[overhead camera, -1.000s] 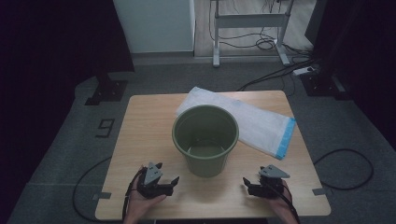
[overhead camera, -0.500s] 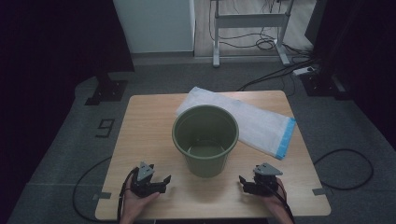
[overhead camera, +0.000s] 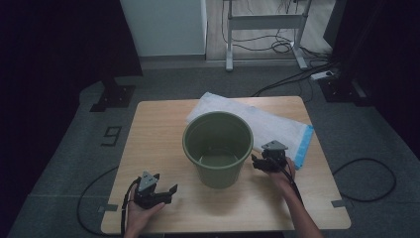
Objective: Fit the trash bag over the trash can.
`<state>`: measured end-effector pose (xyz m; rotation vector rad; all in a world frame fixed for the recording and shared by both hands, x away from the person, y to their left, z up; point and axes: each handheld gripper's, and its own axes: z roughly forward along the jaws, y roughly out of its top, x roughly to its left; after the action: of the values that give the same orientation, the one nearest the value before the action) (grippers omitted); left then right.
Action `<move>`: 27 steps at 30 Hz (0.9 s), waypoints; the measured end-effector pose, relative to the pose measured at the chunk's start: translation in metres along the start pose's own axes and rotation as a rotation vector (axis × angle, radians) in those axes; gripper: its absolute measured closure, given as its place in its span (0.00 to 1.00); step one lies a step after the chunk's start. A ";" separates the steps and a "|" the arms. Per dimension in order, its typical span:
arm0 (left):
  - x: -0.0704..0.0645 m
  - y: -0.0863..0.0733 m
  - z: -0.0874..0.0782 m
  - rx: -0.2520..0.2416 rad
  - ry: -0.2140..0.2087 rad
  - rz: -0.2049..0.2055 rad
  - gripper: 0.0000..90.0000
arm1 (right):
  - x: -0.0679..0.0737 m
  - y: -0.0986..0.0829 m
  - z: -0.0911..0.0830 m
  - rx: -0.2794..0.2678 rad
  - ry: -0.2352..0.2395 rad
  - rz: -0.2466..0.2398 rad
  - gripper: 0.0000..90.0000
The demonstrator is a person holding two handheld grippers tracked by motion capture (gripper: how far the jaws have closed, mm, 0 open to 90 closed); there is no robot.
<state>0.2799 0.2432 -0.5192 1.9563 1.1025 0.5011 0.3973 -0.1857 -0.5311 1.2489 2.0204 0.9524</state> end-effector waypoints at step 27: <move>-0.003 -0.003 -0.003 -0.004 0.010 0.006 0.20 | -0.040 -0.069 -0.064 0.016 0.073 0.072 0.99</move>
<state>0.2748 0.2426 -0.5198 1.9562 1.1018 0.5157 0.3295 -0.2610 -0.5453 1.3215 2.0544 1.0314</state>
